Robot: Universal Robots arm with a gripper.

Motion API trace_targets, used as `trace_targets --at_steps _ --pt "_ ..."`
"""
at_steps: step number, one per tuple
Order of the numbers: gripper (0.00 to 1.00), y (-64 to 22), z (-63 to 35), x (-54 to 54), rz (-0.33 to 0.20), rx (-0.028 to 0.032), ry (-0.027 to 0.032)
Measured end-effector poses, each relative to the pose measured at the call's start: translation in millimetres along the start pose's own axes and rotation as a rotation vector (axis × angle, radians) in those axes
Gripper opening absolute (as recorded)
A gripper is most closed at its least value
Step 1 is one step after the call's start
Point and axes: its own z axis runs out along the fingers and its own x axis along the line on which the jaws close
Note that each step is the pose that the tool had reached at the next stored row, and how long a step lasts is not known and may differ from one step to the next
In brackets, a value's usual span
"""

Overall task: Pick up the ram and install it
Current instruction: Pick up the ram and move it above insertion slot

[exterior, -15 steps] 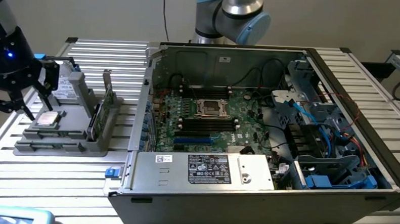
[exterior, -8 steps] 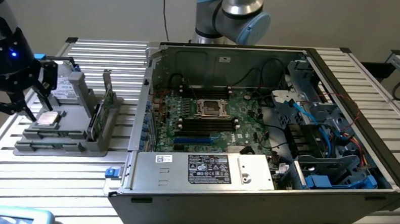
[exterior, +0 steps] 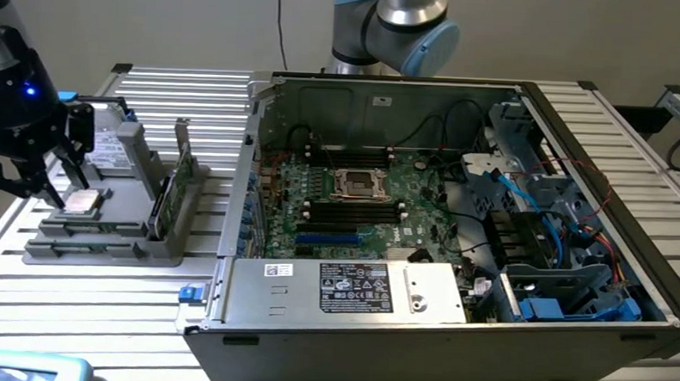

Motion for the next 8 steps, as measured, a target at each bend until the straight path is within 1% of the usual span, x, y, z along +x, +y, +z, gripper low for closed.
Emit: trace_targets --at_steps 8 --pt "0.42 -0.1 2.0 -0.1 -0.144 0.0051 0.0051"
